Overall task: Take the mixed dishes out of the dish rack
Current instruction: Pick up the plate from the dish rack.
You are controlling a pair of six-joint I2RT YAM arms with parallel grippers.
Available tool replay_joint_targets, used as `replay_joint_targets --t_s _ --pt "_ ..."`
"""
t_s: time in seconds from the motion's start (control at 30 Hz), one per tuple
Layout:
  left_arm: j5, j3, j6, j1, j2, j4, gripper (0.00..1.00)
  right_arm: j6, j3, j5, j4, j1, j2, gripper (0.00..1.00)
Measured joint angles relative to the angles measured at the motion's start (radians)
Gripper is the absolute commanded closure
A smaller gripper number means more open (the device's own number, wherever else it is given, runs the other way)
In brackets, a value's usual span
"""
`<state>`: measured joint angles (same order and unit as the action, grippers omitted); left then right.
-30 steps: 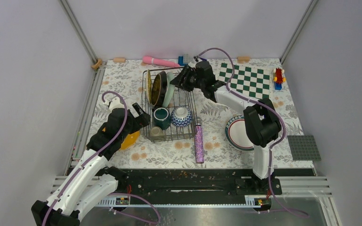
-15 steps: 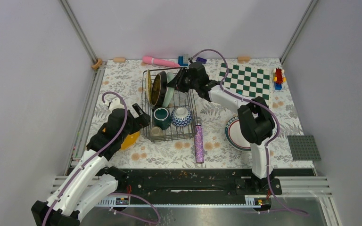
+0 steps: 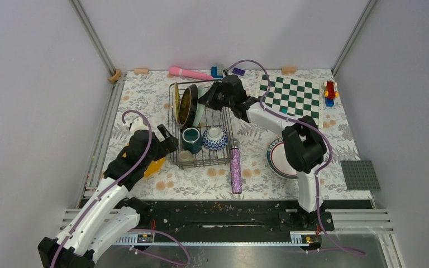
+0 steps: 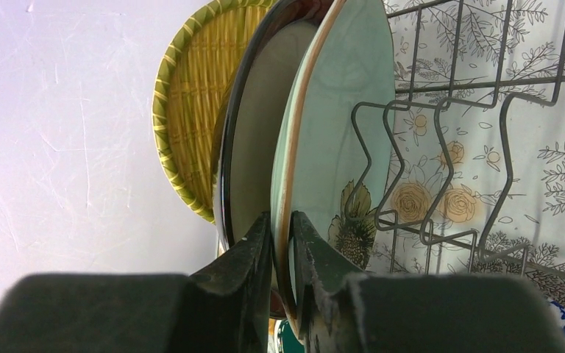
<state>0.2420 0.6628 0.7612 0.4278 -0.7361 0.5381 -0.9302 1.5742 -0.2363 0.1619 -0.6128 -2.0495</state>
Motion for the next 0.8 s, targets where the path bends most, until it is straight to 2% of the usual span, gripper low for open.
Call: replay_joint_targets --t_s 0.37,0.8 --pt "0.000 0.000 0.006 0.000 -0.008 0.001 0.01 -0.002 -0.041 0.037 0.007 -0.006 0.079 1.00" --pt "0.000 0.000 0.020 0.000 0.010 0.018 0.01 0.096 -0.112 0.044 0.002 0.003 0.241 1.00"
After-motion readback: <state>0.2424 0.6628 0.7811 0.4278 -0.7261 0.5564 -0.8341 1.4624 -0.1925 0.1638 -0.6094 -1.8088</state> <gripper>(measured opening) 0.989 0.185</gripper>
